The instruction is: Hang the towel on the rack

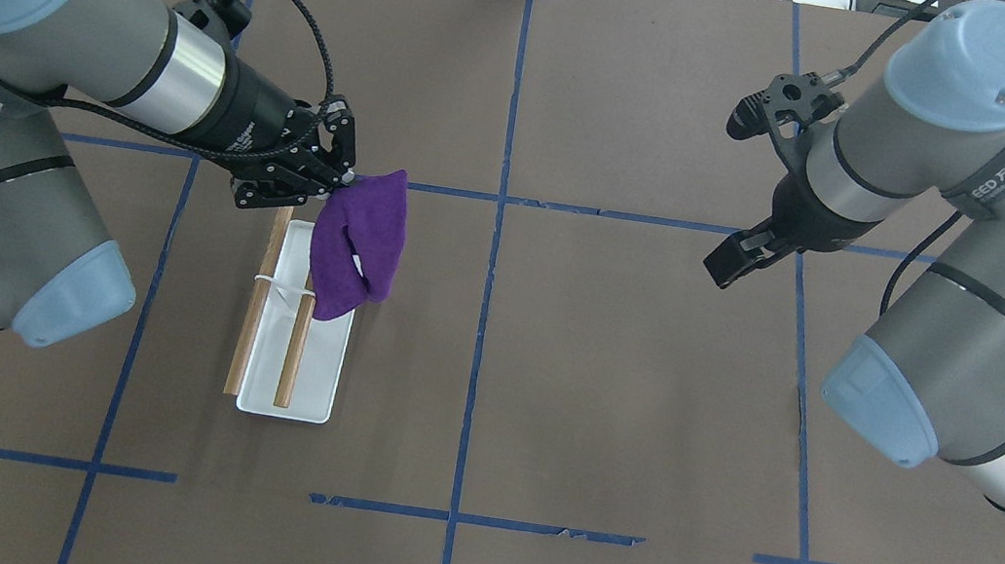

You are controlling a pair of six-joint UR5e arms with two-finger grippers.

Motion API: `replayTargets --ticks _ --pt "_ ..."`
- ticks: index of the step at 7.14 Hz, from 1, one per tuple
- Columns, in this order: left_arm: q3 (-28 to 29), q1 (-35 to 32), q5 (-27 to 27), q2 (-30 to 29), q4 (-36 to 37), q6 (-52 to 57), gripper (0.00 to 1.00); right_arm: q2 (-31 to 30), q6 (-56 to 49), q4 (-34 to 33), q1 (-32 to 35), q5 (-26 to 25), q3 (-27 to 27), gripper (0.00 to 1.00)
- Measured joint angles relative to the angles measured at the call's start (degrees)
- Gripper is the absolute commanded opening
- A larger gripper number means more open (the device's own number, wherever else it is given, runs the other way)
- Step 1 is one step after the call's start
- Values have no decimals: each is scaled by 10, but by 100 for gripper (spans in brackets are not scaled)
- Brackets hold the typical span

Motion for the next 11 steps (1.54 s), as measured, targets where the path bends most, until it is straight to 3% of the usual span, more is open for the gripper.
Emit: replayTargets --ticks 3,5,6,7,9,11 --pt "-13 -20 1 88 0 113 0 -77 -269 -19 137 9 -56 100" --pt "-8 -24 4 113 -1 148 0 -119 -358 -17 196 11 -66 100" --pt "-3 -24 6 116 -1 154 6 -130 -377 -16 209 11 -66 100" --pt "1 -25 8 117 -1 156 42 -135 -385 -16 215 11 -66 100" --pt "8 -24 19 118 -1 159 100 -138 -389 -16 221 11 -67 100" --pt "9 -26 23 118 0 194 100 -143 -388 -17 231 10 -67 100"
